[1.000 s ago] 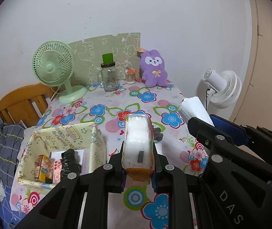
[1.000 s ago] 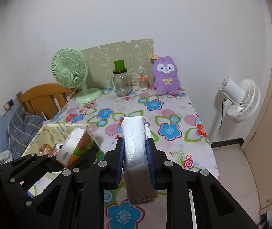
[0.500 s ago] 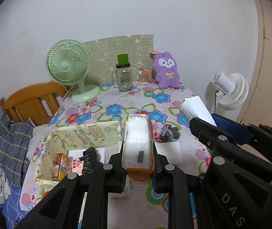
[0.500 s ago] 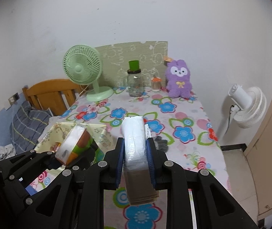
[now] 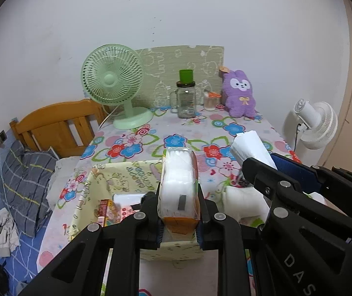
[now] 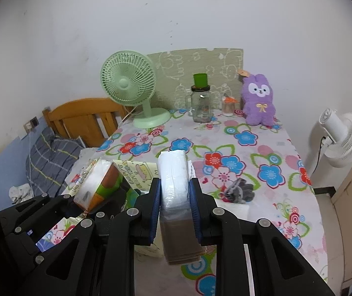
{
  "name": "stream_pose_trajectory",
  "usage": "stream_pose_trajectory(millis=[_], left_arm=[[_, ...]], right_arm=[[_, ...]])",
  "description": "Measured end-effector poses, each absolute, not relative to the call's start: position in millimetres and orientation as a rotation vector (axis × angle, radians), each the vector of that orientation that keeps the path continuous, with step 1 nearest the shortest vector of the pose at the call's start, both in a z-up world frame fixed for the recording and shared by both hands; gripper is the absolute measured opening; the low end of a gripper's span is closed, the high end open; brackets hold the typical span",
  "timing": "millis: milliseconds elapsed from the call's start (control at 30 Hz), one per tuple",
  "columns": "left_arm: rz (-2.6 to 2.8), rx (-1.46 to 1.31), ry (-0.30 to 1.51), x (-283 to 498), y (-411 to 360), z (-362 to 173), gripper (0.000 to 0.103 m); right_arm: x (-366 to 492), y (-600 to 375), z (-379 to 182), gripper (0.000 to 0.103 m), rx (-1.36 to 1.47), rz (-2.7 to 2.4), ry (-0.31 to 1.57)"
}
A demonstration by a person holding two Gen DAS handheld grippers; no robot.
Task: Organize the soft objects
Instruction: 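Carry the green tissue box and white pack over the fabric box with both grippers, then open both grippers to drop the green box and white pack into the fabric box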
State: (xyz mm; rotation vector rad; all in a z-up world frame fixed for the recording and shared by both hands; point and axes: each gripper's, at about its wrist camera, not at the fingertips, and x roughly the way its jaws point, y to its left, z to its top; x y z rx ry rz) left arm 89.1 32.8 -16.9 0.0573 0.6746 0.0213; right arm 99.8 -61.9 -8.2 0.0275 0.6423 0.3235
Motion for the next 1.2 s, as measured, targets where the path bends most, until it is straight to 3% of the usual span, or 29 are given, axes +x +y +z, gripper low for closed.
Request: stream_pose_trajectory(millis=[867, 933, 1067, 1133, 1200], left_arm=[[0.133, 0.068, 0.757, 140.4, 105.1, -59.0, 0.021], [0.141, 0.067, 0.768, 142.5, 109.9, -62.9, 0.033], [0.143, 0.053, 0.793, 146.4, 119.1, -72.2, 0.042], [0.142, 0.048, 0.804, 147.5, 122.9, -75.1, 0.058], [0.144, 0.046, 0.807, 147.7, 125.4, -77.0, 0.066]], right_arm=[[157.0, 16.5, -48.9, 0.026, -0.002, 0.403, 0.723], [160.4, 22.4, -53.2, 0.026, -0.011, 0.408, 0.733], [165.3, 31.7, -60.1, 0.026, -0.035, 0.421, 0.746], [169.1, 36.2, -64.0, 0.026, -0.048, 0.431, 0.753], [172.1, 40.5, -66.9, 0.026, -0.058, 0.441, 0.758]])
